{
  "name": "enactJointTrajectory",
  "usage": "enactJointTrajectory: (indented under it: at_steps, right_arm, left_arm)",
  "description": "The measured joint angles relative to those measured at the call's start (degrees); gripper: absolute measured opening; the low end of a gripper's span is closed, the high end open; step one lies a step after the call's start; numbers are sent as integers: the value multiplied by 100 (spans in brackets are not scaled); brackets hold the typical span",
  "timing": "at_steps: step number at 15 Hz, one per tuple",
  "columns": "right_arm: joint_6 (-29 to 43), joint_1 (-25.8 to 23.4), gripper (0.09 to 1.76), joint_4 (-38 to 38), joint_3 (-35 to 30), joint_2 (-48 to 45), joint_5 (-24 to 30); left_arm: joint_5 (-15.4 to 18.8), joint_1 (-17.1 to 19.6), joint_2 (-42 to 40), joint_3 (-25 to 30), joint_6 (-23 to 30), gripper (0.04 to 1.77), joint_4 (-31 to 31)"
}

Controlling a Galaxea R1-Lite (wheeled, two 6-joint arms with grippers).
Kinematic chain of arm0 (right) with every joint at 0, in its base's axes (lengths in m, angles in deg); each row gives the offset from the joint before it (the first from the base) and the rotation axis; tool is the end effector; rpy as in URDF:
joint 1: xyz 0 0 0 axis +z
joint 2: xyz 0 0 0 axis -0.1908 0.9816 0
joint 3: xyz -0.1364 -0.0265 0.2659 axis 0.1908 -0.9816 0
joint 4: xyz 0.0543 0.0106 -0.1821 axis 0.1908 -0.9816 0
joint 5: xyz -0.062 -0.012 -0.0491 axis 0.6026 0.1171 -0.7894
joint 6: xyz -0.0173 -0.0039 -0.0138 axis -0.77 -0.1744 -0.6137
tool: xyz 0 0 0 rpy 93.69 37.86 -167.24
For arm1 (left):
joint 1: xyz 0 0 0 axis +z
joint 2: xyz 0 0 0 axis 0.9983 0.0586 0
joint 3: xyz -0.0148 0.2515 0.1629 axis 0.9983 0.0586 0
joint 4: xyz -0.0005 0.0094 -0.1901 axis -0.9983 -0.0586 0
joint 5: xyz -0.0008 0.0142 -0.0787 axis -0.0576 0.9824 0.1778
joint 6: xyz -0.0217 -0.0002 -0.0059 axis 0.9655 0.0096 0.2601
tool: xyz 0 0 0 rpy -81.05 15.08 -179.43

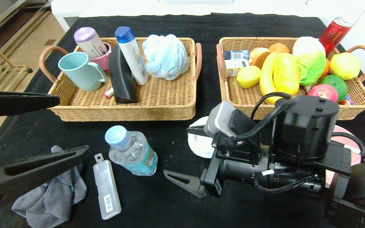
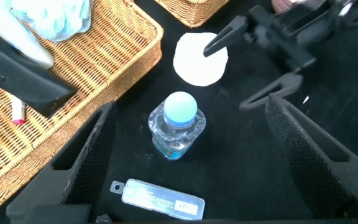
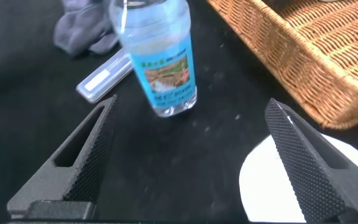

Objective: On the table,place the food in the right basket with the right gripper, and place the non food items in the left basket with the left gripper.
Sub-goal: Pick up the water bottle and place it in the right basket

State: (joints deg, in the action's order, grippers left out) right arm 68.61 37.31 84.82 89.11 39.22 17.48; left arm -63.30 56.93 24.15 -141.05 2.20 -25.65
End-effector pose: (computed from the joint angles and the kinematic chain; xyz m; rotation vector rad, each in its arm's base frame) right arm 0.2188 0.2552 0.2057 -0.3298 -0.0540 1.1345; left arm 0.0945 -0.0589 0.3134 0.3148 0.0486 -0.7344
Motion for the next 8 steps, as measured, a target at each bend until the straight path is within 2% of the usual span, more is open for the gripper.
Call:
enactJointTrajectory:
  at_steps: [3,8]
  right_arm:
    - [-1,66,170,301,206,310,-204]
    - [43,188,170,500,389,519,-188]
  left_arm:
    - [0,-9,-6,-1,-5,172,0]
    - [23,-9,-48,-20,16,172,0]
